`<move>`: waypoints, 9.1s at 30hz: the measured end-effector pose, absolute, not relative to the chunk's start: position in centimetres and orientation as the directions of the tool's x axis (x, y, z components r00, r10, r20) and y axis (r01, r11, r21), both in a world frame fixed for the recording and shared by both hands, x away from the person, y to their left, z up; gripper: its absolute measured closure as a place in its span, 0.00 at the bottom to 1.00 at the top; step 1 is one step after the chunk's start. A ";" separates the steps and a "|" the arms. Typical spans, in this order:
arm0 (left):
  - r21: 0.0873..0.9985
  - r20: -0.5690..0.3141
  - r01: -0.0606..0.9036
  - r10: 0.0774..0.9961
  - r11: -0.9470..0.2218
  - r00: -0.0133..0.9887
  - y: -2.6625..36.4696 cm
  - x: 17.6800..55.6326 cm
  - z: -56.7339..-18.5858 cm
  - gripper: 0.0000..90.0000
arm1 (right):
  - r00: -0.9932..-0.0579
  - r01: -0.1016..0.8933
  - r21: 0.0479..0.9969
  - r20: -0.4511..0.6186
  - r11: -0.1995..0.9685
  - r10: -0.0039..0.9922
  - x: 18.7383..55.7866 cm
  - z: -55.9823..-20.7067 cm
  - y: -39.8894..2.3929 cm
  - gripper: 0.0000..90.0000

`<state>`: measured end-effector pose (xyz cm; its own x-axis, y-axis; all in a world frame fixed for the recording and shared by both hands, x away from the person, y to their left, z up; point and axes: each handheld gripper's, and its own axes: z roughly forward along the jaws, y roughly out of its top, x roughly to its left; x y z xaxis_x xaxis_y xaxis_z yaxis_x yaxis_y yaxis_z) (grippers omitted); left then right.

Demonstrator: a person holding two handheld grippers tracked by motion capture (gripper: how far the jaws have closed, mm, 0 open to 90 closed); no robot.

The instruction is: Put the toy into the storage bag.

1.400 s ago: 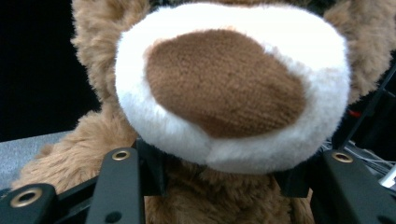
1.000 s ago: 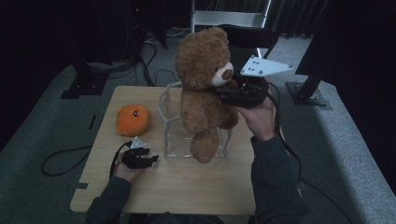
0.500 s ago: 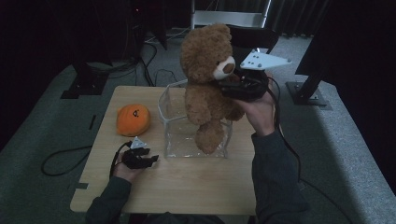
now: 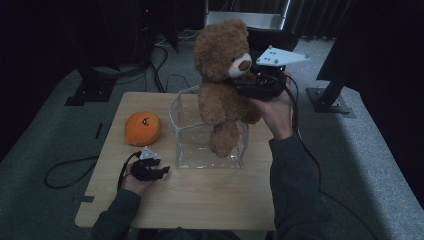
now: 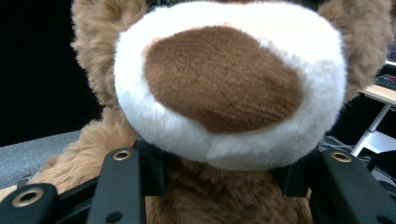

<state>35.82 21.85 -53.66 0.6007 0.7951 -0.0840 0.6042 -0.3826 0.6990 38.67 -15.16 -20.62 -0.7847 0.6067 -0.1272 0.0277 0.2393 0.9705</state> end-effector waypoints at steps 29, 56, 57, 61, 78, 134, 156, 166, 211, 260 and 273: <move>0.699 -0.084 0.604 0.794 -0.384 0.602 21.8 35.8 -53.7 0.50 | -0.759 0.047 0.977 -0.101 0.209 0.644 41.4 -19.5 -14.5 0.52; 0.699 -0.087 0.604 0.793 -0.383 0.603 21.8 35.8 -53.7 0.50 | -0.755 0.063 0.977 -0.087 0.205 0.649 43.9 -19.4 -12.2 0.52; 0.699 -0.087 0.604 0.793 -0.383 0.603 21.8 35.8 -53.7 0.50 | -0.757 0.061 0.976 -0.091 0.209 0.647 44.0 -19.4 -12.1 0.52; 0.699 -0.086 0.603 0.792 -0.384 0.604 21.8 35.8 -53.7 0.50 | -0.756 0.064 0.975 -0.090 0.211 0.649 44.5 -19.6 -11.7 0.52; 0.700 -0.087 0.602 0.791 -0.384 0.605 21.8 35.8 -53.7 0.50 | -0.749 0.087 0.978 -0.061 0.189 0.660 46.0 -20.0 -10.8 0.52; 0.698 -0.078 0.598 0.788 -0.395 0.611 21.7 35.8 -53.7 0.50 | -0.744 0.142 0.971 -0.023 0.191 0.668 49.1 -22.7 -6.7 0.52; 0.696 -0.078 0.600 0.789 -0.394 0.609 21.7 35.8 -53.6 0.50 | -0.692 0.164 0.966 -0.030 0.198 0.721 50.0 -23.9 -6.8 0.52; 0.696 -0.078 0.601 0.791 -0.393 0.607 21.7 35.8 -53.6 0.50 | -0.670 0.154 0.965 -0.057 0.214 0.740 50.0 -24.2 -6.8 0.52; 0.697 -0.079 0.600 0.789 -0.393 0.609 21.7 35.8 -53.7 0.49 | -0.636 0.189 0.948 -0.079 0.255 0.768 50.6 -28.2 -6.5 0.53; 0.698 -0.081 0.599 0.788 -0.392 0.610 21.7 35.8 -53.7 0.49 | -0.713 0.187 0.940 -0.069 0.284 0.698 50.4 -30.0 -6.1 0.52; 0.698 -0.080 0.599 0.789 -0.392 0.610 21.7 35.8 -53.7 0.49 | -0.753 0.154 0.931 -0.107 0.332 0.649 49.9 -30.6 -5.5 0.52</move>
<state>35.78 21.67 -53.67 0.6095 0.7887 -0.0800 0.5993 -0.3924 0.6977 49.92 -5.47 -30.59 -0.7532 0.6491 -0.1066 0.1541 0.3316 0.9308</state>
